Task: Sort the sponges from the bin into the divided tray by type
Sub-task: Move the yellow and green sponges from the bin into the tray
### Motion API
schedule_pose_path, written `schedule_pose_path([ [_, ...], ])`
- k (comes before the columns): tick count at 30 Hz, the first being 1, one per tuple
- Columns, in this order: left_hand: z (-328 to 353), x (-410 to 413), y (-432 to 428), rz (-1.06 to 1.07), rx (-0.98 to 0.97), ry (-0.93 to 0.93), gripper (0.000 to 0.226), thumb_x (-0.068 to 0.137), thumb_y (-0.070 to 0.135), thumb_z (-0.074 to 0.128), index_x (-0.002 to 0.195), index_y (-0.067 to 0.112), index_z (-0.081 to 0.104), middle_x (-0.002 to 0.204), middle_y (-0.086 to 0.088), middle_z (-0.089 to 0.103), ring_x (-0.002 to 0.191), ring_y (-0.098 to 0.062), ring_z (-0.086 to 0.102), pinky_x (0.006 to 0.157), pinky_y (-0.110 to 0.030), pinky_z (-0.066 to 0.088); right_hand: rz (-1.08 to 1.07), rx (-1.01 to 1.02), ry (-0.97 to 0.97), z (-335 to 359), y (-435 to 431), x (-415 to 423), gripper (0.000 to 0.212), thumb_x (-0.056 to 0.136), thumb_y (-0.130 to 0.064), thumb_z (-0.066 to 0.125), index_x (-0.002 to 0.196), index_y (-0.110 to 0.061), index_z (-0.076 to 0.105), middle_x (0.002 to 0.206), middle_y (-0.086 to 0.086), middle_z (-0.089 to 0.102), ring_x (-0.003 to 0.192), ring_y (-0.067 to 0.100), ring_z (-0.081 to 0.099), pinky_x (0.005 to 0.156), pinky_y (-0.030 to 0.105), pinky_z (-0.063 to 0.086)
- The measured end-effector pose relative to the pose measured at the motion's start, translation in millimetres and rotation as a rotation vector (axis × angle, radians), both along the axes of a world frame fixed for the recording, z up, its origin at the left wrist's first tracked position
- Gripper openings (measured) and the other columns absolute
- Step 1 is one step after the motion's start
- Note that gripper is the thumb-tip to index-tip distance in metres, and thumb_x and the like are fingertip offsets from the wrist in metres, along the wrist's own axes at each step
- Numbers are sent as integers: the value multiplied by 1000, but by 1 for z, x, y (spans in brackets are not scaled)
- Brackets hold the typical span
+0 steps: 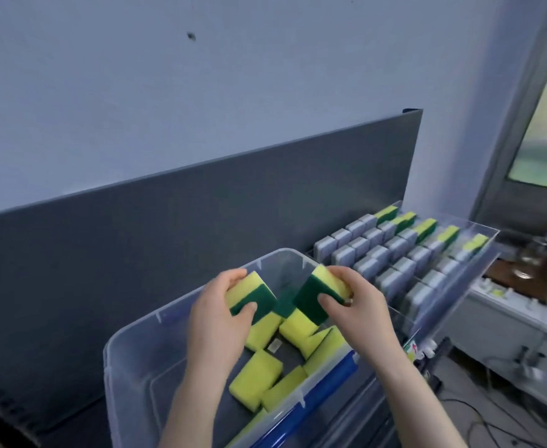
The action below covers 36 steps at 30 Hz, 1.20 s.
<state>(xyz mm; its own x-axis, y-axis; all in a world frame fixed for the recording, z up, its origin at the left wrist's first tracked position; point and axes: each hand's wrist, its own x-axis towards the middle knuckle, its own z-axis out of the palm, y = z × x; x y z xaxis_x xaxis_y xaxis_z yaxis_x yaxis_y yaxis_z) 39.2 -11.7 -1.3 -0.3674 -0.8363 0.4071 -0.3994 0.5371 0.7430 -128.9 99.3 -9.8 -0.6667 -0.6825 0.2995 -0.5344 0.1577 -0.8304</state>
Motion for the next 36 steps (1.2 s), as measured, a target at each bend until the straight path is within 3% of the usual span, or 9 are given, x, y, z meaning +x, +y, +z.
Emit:
schedule_pose_path([
  [4, -2, -25, 19, -48, -4, 42, 39, 79, 12, 74, 109, 34, 60, 107, 19, 60, 96, -3, 56, 75, -15, 46, -80, -67, -48, 0, 33, -1, 37, 82, -16, 67, 108, -40, 57, 87, -24, 63, 76, 11, 63, 68, 30, 56],
  [11, 0, -77, 47, -94, -23, 65, 40, 78, 10, 74, 109, 34, 63, 106, 18, 58, 95, -8, 54, 79, -29, 48, -222, -136, -84, 3, 74, -38, 39, 82, -15, 67, 112, -37, 59, 91, -24, 62, 79, -4, 60, 65, 17, 52],
  [16, -5, -123, 72, -114, -9, 46, 39, 79, 9, 73, 109, 31, 62, 106, 16, 56, 89, -4, 48, 72, -15, 33, -231, -114, -94, 4, 103, -77, 37, 82, -17, 67, 112, -37, 59, 92, -18, 64, 71, 9, 62, 67, 29, 55],
  [19, -4, -153, 90, -144, 4, 42, 39, 80, 10, 73, 110, 32, 62, 108, 16, 56, 93, -6, 50, 75, -18, 37, -228, -125, -83, 5, 121, -109, 37, 82, -15, 68, 107, -41, 59, 89, -20, 64, 74, 6, 60, 65, 20, 53],
  [23, 0, -194, 109, -165, -8, 18, 38, 80, 10, 72, 107, 35, 60, 109, 19, 55, 88, 2, 50, 67, -4, 35, -233, -160, -93, 5, 143, -151, 41, 82, -10, 68, 107, -40, 57, 93, -25, 60, 83, -10, 56, 63, 7, 47],
  [26, 3, -225, 125, -177, -5, -3, 39, 81, 12, 71, 110, 35, 60, 111, 20, 54, 93, 0, 52, 72, -9, 36, -230, -171, -107, 3, 160, -182, 41, 82, -10, 68, 109, -39, 58, 97, -21, 62, 86, -10, 56, 65, 7, 47],
  [29, 3, -257, 141, -191, -8, -24, 39, 83, 13, 70, 112, 37, 59, 112, 23, 50, 84, 10, 50, 68, -5, 33, -226, -182, -107, 0, 176, -213, 40, 82, -9, 67, 110, -35, 59, 95, -22, 62, 86, -11, 56, 64, 7, 47],
  [32, 3, -290, 159, -218, -7, -17, 41, 83, 12, 70, 109, 41, 57, 112, 23, 52, 94, 3, 52, 72, -11, 41, -217, -174, -101, -4, 194, -244, 39, 82, -10, 67, 111, -35, 60, 96, -23, 62, 88, -9, 56, 65, 10, 49],
  [36, 3, -329, 181, -229, -4, 4, 39, 84, 12, 70, 107, 41, 57, 105, 26, 49, 90, 22, 46, 66, -10, 39, -203, -167, -71, -3, 219, -281, 44, 81, -9, 67, 100, -47, 55, 91, -26, 61, 86, -12, 56, 65, 3, 44],
])
